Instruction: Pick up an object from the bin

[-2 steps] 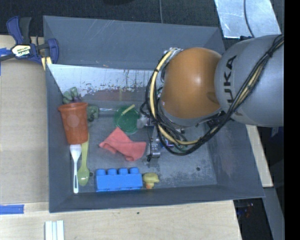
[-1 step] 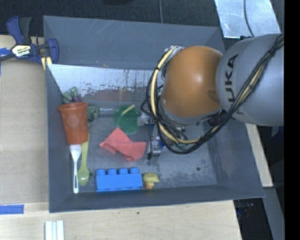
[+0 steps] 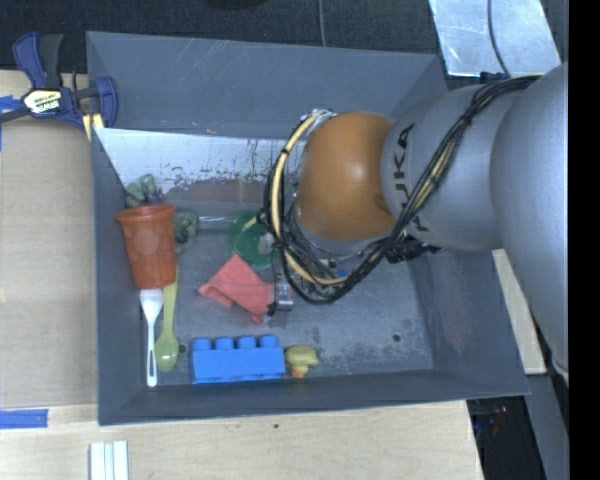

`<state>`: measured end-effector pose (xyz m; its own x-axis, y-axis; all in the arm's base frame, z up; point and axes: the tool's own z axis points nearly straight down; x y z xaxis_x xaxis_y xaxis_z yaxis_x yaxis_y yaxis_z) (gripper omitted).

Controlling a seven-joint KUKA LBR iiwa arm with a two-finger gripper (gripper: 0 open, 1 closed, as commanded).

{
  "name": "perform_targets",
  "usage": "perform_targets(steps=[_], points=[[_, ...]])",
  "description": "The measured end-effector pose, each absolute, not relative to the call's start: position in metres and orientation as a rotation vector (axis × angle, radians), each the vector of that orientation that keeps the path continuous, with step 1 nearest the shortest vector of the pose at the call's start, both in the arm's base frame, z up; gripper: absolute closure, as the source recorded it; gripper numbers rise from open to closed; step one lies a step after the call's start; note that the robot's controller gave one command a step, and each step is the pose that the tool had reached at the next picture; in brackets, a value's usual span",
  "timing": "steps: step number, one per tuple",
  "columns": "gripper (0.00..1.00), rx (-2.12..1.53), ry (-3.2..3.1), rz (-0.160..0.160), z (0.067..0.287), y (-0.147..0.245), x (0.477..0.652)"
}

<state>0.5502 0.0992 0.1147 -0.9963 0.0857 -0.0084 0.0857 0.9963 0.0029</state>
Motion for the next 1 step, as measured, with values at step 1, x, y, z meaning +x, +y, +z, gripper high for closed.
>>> perform_targets(steps=[1], points=[[0.0, 0.293, 3.117, 0.004, 0.0865, 0.0966, 0.5418]])
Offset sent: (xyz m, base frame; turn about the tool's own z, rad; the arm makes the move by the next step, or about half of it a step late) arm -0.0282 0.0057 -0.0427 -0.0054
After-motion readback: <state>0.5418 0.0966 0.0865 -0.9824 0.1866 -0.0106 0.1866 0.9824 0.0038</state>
